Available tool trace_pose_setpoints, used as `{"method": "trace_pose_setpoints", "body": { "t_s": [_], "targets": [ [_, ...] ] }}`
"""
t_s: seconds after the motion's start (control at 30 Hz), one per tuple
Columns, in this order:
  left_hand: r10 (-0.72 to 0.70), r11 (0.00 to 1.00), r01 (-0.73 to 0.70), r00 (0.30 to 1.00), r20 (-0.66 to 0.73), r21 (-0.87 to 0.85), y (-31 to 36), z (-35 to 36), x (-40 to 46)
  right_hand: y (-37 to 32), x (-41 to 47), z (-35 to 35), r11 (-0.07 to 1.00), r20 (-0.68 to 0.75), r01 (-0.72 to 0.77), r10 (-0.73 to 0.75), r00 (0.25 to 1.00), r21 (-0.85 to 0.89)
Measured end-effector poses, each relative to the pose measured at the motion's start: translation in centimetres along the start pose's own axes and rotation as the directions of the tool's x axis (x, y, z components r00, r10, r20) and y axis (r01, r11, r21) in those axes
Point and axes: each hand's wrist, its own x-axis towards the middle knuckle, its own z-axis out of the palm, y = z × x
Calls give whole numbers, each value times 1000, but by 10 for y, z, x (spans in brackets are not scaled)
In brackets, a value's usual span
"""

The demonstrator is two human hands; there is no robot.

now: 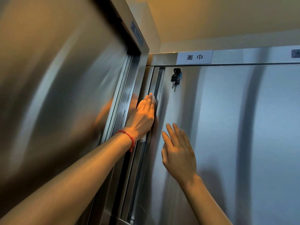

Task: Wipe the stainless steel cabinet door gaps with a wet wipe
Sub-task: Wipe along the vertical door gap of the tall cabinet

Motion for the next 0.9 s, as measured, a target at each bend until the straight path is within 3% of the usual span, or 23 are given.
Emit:
{"method": "trace_pose_setpoints", "body": {
  "t_s": [0.43,0.9],
  "targets": [
    [3,999,2,996,-92,53,-10,2,33,-1,0,0,1000,-4,-11,11,1000,11],
    [-11,999,14,998,-69,31,-9,1,31,0,-1,1,1000,-11,-4,4,1000,19]
  ]
}}
